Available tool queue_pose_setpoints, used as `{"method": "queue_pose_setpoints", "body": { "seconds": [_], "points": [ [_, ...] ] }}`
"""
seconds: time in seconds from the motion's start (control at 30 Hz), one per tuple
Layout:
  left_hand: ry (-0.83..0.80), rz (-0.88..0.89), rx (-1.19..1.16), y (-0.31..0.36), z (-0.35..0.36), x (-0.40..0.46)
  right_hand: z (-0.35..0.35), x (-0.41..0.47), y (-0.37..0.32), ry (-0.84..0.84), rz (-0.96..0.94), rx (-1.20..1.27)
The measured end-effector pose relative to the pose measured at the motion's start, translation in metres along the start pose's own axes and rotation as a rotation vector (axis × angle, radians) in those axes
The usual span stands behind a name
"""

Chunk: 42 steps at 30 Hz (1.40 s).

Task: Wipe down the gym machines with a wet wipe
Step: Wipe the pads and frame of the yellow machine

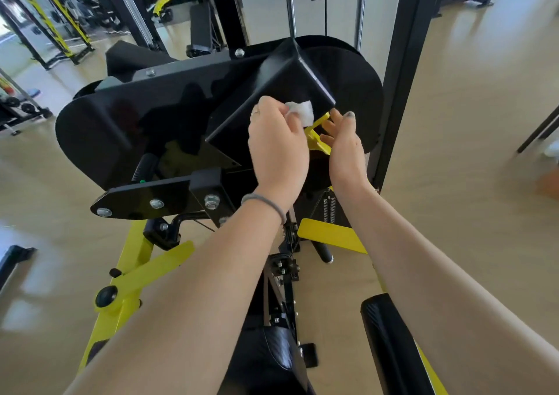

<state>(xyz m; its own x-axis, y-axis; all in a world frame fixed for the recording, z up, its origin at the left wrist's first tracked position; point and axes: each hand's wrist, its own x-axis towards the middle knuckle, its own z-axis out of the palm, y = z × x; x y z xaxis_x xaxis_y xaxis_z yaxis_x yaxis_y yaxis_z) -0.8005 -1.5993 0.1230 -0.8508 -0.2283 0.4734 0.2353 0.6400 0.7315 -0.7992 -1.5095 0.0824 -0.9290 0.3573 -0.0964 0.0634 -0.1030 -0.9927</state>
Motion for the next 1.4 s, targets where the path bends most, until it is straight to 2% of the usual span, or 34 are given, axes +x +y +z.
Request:
{"method": "queue_pose_setpoints", "body": {
  "seconds": [0.13, 0.23, 0.37, 0.47, 0.6, 0.7, 0.77, 0.83, 0.9, 0.97, 1.07, 1.2, 1.3, 1.4],
  "points": [
    [0.16, 0.47, 0.273, 0.005, -0.013, 0.019, 0.003, 0.002, -0.011, -0.044, 0.04, 0.061],
    [0.161, 0.826, 0.532, 0.02, -0.012, 0.047, 0.004, 0.004, -0.013, -0.053, 0.058, 0.093],
    [0.01, 1.002, 0.702, 0.034, -0.01, 0.06, 0.001, 0.009, -0.016, -0.068, 0.087, 0.098],
    [-0.193, 1.045, 0.892, 0.049, -0.015, 0.068, 0.002, 0.009, -0.018, -0.07, 0.099, 0.092],
    [-0.417, 0.966, 1.191, 0.07, 0.0, 0.067, 0.0, 0.004, -0.021, -0.089, 0.097, 0.11],
    [-0.585, 1.05, 1.281, 0.078, 0.014, 0.057, -0.004, 0.003, -0.025, -0.075, 0.109, 0.159],
    [-0.634, 1.083, 1.283, 0.08, 0.012, 0.064, -0.005, 0.003, -0.025, -0.083, 0.122, 0.173],
    [-0.575, 1.061, 1.258, 0.082, 0.002, 0.083, -0.004, 0.003, -0.022, -0.112, 0.108, 0.159],
    [-0.475, 0.916, 1.172, 0.083, -0.014, 0.108, -0.003, 0.002, -0.02, -0.115, 0.109, 0.161],
    [-0.486, 0.783, 1.052, 0.078, -0.023, 0.121, -0.003, 0.003, -0.019, -0.109, 0.113, 0.164],
    [-0.542, 0.858, 1.0, 0.078, -0.017, 0.101, 0.002, 0.003, -0.018, -0.104, 0.121, 0.147],
    [-0.576, 0.994, 1.065, 0.076, -0.006, 0.069, 0.004, 0.004, -0.015, -0.089, 0.09, 0.12],
    [-0.448, 1.03, 0.954, 0.062, -0.021, 0.083, 0.001, 0.005, -0.012, -0.114, 0.069, 0.123],
    [-0.224, 1.045, 0.644, 0.034, -0.036, 0.084, 0.002, 0.003, -0.011, -0.103, 0.091, 0.116]
  ]
}}
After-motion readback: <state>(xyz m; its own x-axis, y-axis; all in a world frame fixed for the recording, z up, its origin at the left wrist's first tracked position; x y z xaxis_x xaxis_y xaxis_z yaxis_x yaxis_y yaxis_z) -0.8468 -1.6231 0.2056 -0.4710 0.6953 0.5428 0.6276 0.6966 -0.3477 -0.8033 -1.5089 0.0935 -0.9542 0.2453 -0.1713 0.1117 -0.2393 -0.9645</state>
